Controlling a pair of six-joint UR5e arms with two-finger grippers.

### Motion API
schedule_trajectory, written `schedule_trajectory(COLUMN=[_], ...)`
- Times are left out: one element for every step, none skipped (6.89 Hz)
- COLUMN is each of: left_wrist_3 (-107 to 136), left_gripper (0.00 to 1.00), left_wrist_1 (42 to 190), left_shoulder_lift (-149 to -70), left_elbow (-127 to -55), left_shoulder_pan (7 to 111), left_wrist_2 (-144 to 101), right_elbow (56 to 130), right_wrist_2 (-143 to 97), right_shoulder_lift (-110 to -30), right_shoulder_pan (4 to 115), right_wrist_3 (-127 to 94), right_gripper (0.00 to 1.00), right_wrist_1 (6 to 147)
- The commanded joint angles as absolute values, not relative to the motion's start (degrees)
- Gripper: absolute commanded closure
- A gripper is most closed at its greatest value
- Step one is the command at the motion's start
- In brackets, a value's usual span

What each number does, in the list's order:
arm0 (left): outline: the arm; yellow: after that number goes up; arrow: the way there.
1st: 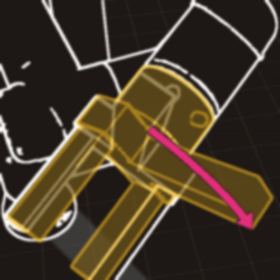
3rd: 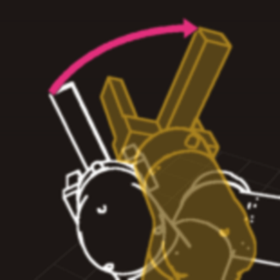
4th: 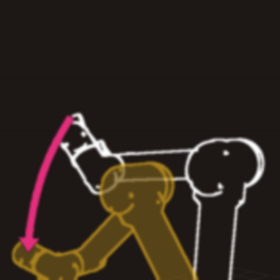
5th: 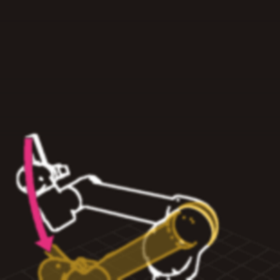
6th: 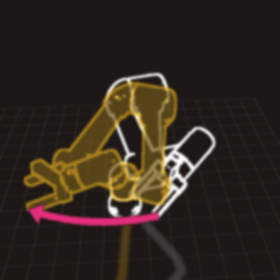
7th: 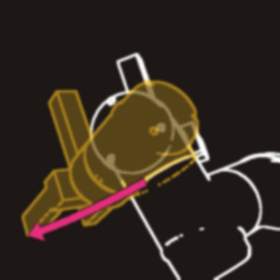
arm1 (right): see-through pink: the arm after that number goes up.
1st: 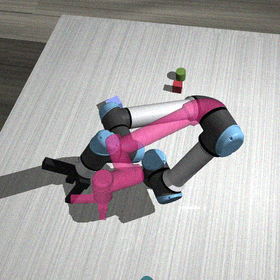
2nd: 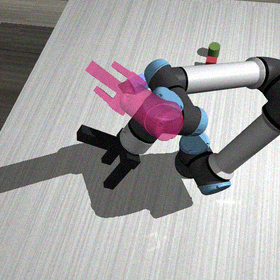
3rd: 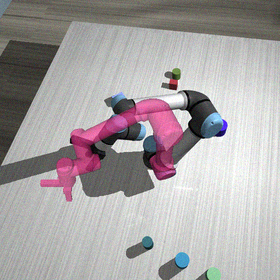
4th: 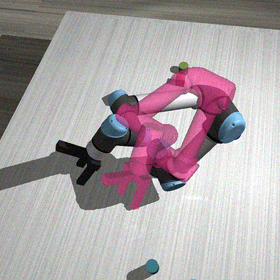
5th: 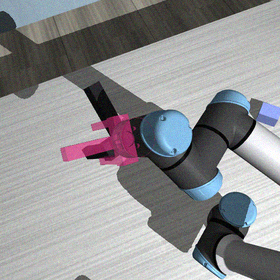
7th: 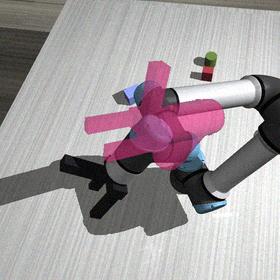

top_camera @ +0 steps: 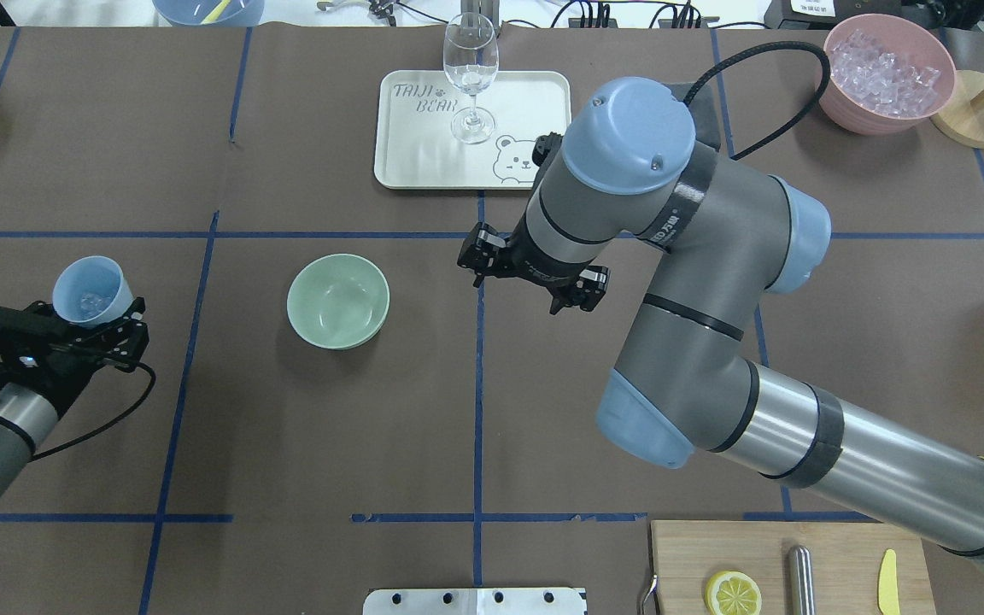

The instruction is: Pour ice into bowl

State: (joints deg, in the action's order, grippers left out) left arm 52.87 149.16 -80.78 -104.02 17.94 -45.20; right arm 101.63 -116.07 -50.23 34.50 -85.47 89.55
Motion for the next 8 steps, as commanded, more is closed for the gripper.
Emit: schedule_trajectory(left_wrist_3=[44.5, 41.9, 38.4, 38.2, 34.2, 28.7, 25.8, 18.7], left_gripper=[1.00, 1.00, 1.00, 1.00, 1.00, 1.00, 1.00, 1.00], left_wrist_1=[141.6, 132.7, 120.8, 113.0, 106.5, 102.2, 100.4, 97.5], left_shoulder_lift=[-90.1, -93.5, -99.1, -102.0, -104.8, -106.9, -107.5, -107.8], left_elbow=[-105.7, -105.1, -105.4, -105.3, -105.9, -105.9, -105.9, -105.9], left_shoulder_pan=[17.8, 17.6, 17.7, 17.6, 17.6, 17.6, 17.6, 17.6], left_wrist_2=[-45.3, -45.4, -45.1, -45.1, -45.1, -45.0, -44.3, -41.0], right_elbow=[102.4, 102.4, 102.4, 102.4, 102.3, 102.2, 102.2, 102.2], right_wrist_2=[-116.3, -116.2, -116.3, -116.2, -116.1, -116.0, -116.0, -116.0], right_shoulder_lift=[-52.8, -53.1, -53.3, -53.4, -53.5, -53.6, -53.6, -53.6], right_shoulder_pan=[35.6, 35.7, 35.6, 35.6, 35.6, 35.6, 35.6, 35.6], right_wrist_3=[-83.4, -83.3, -83.3, -83.3, -83.2, -83.2, -83.2, -83.2], right_gripper=[0.00, 0.00, 0.00, 0.00, 0.00, 0.00, 0.00, 0.00], right_wrist_1=[89.3, 89.3, 89.1, 89.0, 89.0, 88.9, 88.9, 88.9])
